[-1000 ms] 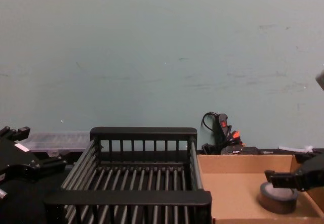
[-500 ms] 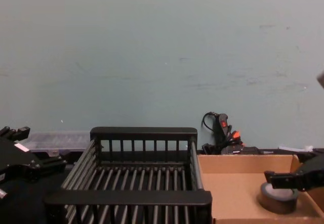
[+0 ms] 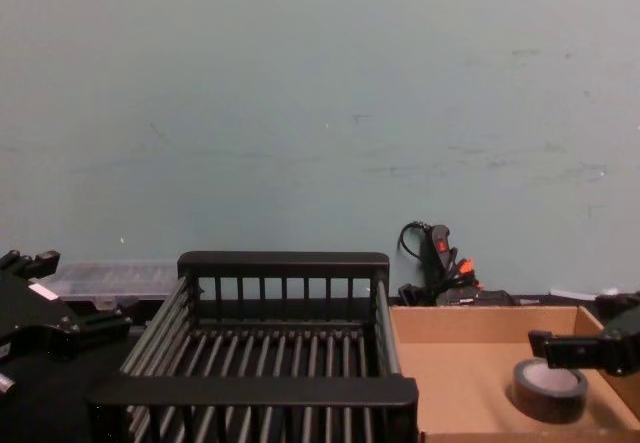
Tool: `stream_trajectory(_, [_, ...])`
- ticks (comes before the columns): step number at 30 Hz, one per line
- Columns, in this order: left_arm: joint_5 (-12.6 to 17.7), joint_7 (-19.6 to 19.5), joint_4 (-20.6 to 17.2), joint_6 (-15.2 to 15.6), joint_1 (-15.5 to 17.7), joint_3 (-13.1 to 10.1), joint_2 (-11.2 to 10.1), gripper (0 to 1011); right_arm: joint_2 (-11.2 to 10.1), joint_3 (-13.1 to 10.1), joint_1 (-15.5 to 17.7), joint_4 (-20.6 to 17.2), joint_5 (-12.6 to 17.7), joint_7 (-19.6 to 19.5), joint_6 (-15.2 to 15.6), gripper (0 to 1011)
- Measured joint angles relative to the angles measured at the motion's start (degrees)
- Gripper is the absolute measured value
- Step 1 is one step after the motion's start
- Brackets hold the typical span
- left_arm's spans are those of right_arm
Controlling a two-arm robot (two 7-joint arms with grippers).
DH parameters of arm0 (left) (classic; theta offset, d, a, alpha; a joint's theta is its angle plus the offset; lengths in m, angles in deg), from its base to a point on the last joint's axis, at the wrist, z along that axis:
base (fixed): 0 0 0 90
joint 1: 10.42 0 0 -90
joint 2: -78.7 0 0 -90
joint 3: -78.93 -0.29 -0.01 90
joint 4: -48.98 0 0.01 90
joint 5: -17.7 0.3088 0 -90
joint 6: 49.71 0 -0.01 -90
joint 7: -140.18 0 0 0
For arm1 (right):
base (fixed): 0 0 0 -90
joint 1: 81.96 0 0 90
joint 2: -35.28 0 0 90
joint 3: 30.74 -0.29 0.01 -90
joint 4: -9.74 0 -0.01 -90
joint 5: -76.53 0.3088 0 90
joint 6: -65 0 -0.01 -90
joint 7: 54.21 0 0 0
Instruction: Pick up the white tape and place it into the black box , Pick up the silver tape and place it into the brown box.
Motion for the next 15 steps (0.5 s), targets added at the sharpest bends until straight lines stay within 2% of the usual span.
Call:
stream_trajectory(7, [0.0,0.0,0.0,0.0,0.0,0.0,0.0,1001,-2.7,-0.4,4.9,-7.9,3.2,2.0,4.0,1002])
stream_trajectory(15, [0.0,0.0,0.0,0.0,0.0,0.0,0.0,1001,-6.2,0.7,8.6,-13.4,5.4,4.7,6.2,1002])
